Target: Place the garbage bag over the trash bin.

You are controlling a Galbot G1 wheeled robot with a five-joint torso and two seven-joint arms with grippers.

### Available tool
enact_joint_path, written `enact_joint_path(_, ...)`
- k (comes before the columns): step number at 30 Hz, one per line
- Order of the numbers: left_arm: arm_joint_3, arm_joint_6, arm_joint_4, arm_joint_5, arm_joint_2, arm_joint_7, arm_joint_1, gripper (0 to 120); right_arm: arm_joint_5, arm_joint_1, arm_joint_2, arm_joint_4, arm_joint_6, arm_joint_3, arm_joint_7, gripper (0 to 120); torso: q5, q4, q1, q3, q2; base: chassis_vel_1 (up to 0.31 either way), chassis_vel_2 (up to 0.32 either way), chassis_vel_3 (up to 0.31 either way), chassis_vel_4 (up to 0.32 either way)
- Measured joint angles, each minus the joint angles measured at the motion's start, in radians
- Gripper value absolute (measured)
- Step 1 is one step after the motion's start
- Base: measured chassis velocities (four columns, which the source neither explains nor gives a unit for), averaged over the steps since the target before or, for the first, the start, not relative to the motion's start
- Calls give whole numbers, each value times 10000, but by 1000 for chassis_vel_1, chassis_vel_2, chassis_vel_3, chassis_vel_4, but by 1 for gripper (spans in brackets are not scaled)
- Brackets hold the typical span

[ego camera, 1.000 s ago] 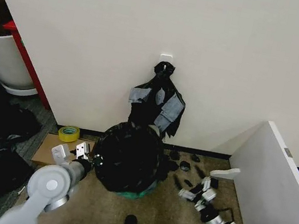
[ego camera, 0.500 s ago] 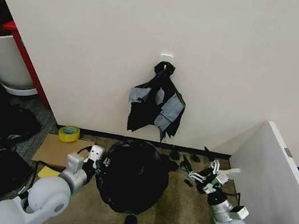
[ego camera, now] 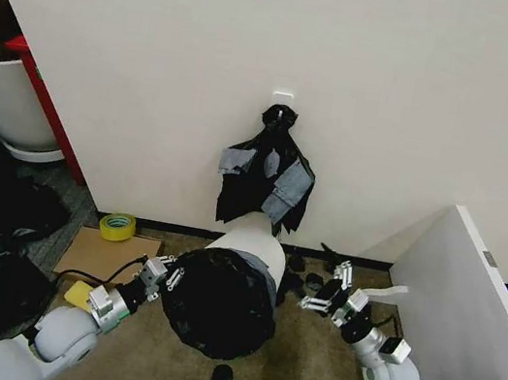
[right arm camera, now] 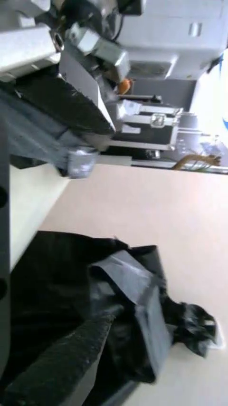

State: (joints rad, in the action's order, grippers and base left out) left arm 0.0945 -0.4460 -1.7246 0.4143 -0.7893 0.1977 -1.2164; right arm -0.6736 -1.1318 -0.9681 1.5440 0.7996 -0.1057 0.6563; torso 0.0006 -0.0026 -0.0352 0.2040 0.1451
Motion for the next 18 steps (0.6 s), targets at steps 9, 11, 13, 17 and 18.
enact_joint_path(9,69,-38,-192,-100,56,271,-172,0,898,228,-280,-488,12,75,-597,100,0,1,0,0,0,0,0,0,0)
enact_joint_path(11,81,-54,-238,-128,69,350,-197,0,999,269,-289,-566,14,76,-605,100,1,1,0,0,0,0,0,0,0)
enact_joint_path(13,105,-82,-322,-136,78,463,-221,0,1168,326,-306,-689,21,76,-627,100,0,1,0,0,0,0,0,0,0)
enact_joint_path(17,151,-83,-471,-90,81,641,-240,0,1519,432,-353,-941,52,78,-721,100,1,0,0,0,0,0,0,0,0)
enact_joint_path(18,151,-83,-471,-90,81,641,-240,0,1519,432,-353,-941,52,78,-721,100,1,0,0,0,0,0,0,0,0)
